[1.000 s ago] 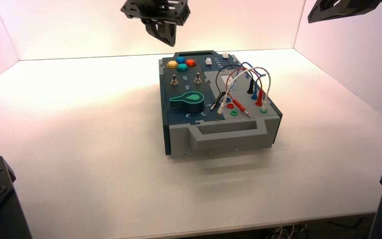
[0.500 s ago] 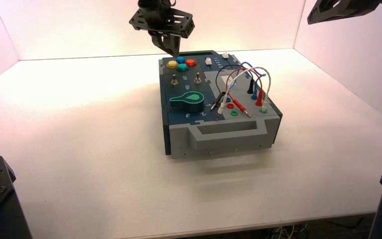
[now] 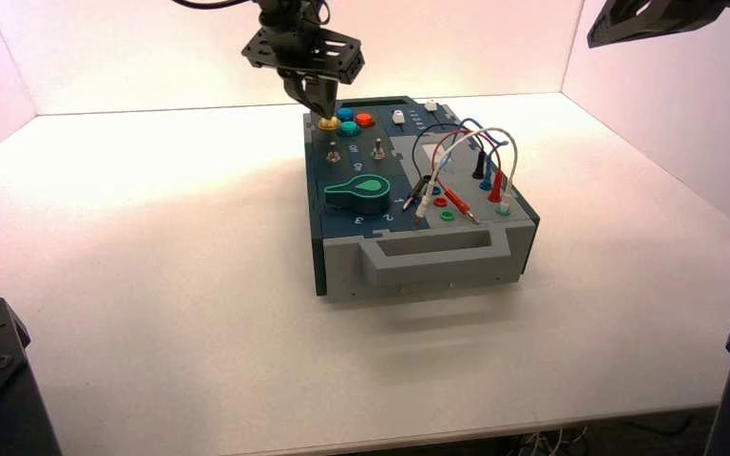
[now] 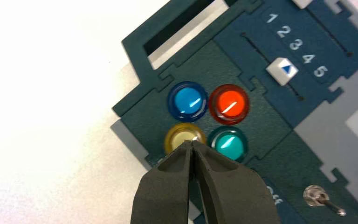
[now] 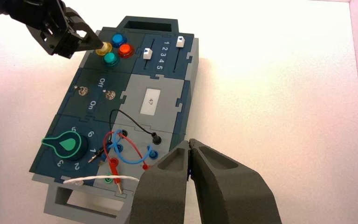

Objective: Push the yellow button with the right gripper.

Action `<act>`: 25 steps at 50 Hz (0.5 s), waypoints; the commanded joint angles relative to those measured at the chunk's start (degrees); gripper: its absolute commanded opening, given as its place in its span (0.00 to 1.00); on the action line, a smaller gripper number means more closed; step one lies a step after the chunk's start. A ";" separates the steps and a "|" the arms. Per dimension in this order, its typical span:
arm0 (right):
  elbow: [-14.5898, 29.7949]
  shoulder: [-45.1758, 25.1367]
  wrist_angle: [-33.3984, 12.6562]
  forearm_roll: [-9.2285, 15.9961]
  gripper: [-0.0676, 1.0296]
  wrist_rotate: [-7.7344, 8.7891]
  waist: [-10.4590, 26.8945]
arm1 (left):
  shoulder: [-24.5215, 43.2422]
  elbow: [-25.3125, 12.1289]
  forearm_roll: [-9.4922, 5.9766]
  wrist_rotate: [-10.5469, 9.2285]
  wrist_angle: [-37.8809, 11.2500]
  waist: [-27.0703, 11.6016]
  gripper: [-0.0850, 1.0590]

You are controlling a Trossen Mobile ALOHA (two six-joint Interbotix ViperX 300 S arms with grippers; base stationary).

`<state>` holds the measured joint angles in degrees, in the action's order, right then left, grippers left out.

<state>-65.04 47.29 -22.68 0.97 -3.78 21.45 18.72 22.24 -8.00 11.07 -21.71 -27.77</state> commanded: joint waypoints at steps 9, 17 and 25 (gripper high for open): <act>1.85 -0.18 0.18 0.09 0.04 -0.18 0.18 | -0.18 -1.58 0.18 0.70 0.18 0.62 0.05; 1.85 -0.18 0.26 0.09 0.04 -0.18 0.26 | 0.35 -1.85 0.18 0.70 0.09 0.53 0.05; 1.85 -0.18 0.18 0.18 0.04 -0.18 0.18 | 0.35 -1.85 0.09 0.70 -0.18 0.62 0.05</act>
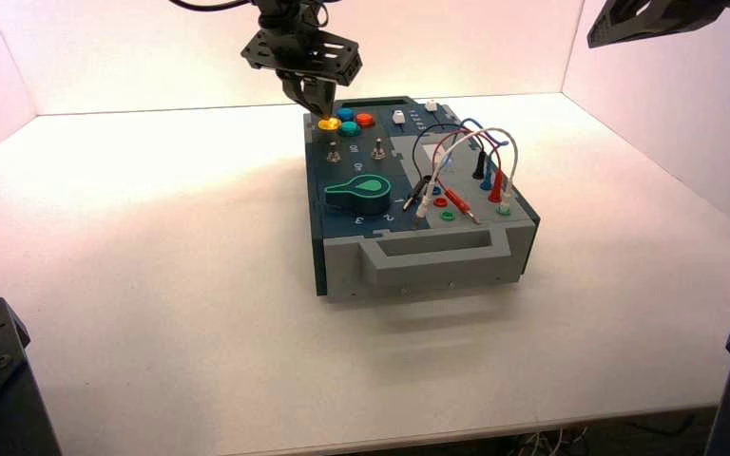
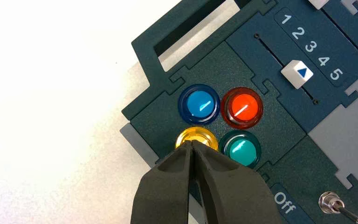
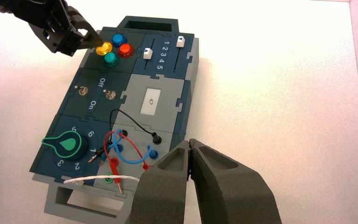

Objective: Push the yellow button with the right gripper.

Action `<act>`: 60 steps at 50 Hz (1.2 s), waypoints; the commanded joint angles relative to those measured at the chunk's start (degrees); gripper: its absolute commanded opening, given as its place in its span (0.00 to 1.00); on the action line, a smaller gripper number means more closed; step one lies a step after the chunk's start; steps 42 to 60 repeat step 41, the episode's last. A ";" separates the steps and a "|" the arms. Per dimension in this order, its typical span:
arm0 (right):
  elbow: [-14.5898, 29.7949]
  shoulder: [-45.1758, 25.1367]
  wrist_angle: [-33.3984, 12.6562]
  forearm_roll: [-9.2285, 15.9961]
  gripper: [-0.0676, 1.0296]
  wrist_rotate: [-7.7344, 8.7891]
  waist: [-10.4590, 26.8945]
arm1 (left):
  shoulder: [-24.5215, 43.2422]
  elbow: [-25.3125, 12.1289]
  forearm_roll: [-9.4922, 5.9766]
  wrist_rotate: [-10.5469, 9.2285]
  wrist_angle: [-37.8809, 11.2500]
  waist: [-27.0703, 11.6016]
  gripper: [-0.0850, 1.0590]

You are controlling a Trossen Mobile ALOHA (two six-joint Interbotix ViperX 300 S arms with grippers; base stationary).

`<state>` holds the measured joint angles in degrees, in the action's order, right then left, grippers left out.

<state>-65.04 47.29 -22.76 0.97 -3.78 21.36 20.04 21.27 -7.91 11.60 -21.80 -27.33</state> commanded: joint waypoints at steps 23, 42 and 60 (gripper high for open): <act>2.29 -0.53 -0.88 0.70 0.04 -0.18 0.26 | -13.45 2.55 -0.18 -0.26 -2.64 0.18 0.05; 2.46 -2.02 -2.72 1.41 0.04 -0.18 0.26 | -17.23 5.98 -0.18 -0.44 -3.78 0.09 0.05; 2.46 -2.02 -2.72 1.41 0.04 -0.18 0.26 | -17.23 5.98 -0.18 -0.44 -3.78 0.09 0.05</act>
